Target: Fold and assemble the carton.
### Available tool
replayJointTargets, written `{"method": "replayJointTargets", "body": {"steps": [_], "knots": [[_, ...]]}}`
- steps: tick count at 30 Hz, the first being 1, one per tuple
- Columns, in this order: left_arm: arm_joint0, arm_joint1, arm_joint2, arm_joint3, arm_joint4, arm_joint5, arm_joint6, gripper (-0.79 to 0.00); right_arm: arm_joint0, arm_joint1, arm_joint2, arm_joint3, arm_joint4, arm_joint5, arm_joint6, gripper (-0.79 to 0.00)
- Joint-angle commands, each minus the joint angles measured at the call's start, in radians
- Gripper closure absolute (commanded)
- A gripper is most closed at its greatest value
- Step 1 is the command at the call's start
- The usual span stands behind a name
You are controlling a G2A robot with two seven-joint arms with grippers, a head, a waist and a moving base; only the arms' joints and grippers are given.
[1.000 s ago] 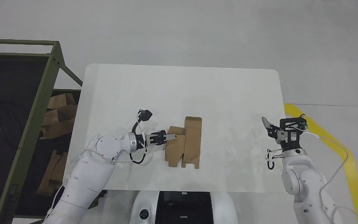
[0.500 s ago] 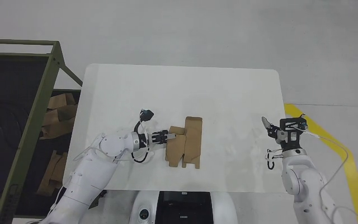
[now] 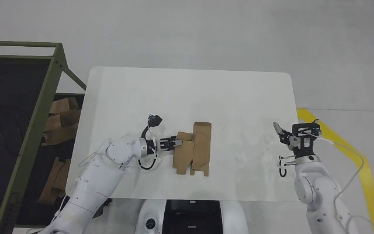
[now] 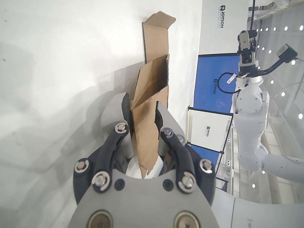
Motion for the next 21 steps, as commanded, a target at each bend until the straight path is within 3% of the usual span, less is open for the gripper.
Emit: {"method": "replayJointTargets", "body": {"steps": [1, 9, 21], "knots": [[-0.002, 0.0, 0.003, 0.001, 0.002, 0.0, 0.003, 0.0, 0.0, 0.0, 0.0, 0.0, 0.0, 0.0, 0.0, -0.785], [0.008, 0.005, -0.003, -0.031, -0.01, -0.015, 0.01, 0.0, 0.0, 0.0, 0.0, 0.0, 0.0, 0.0, 0.0, -0.785], [0.075, 0.028, -0.094, -0.138, -0.117, -0.036, -0.022, 0.0, 0.0, 0.0, 0.0, 0.0, 0.0, 0.0, 0.0, -0.785]]}}
